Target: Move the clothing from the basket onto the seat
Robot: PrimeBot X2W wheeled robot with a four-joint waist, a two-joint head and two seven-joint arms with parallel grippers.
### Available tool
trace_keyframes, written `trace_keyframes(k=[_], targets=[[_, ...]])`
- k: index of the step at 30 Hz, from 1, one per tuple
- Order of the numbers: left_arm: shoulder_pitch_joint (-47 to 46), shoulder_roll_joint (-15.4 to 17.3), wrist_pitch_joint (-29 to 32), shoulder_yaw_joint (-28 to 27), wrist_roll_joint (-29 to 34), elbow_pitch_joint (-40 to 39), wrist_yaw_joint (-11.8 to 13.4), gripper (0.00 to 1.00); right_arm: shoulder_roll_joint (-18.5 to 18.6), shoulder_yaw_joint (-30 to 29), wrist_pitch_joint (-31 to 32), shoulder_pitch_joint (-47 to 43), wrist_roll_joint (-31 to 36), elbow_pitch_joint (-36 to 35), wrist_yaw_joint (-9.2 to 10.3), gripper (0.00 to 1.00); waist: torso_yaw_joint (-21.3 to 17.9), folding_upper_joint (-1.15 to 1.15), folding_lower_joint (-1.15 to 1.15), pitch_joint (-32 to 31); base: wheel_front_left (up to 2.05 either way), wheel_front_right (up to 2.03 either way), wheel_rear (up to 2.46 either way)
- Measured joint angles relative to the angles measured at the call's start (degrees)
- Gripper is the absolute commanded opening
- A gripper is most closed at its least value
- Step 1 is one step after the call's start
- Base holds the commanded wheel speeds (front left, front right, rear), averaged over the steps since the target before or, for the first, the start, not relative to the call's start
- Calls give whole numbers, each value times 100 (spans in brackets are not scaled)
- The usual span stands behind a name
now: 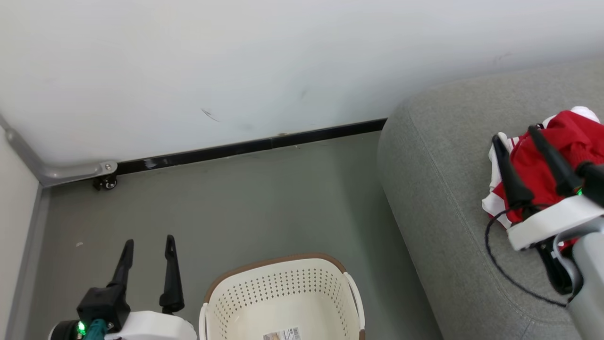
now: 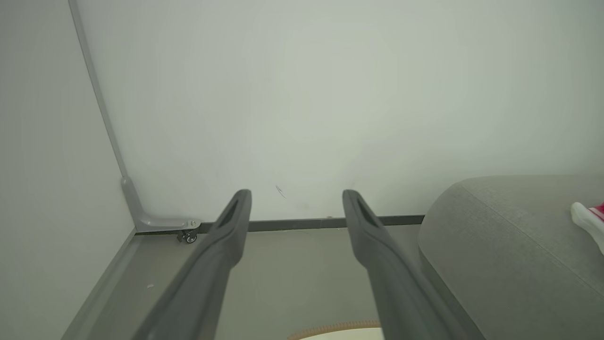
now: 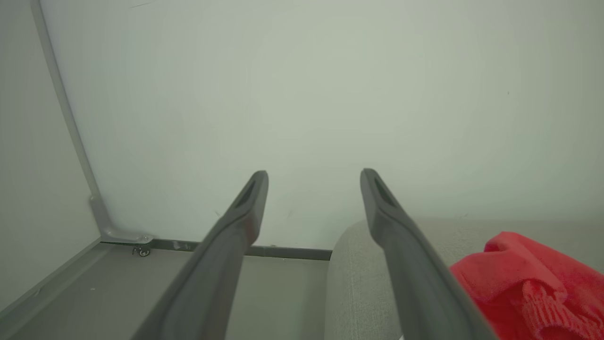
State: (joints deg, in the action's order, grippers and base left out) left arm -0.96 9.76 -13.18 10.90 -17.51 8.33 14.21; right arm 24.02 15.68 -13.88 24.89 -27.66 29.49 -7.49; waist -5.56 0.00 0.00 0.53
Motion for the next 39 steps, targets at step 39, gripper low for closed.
trace_keyframes(k=[39], targets=[[127,-141,-54,253,60,381,-158,100,-1950,-1437,-33,-2613,1518,-1223,1,100,491,0,0,-564,0,0,0]])
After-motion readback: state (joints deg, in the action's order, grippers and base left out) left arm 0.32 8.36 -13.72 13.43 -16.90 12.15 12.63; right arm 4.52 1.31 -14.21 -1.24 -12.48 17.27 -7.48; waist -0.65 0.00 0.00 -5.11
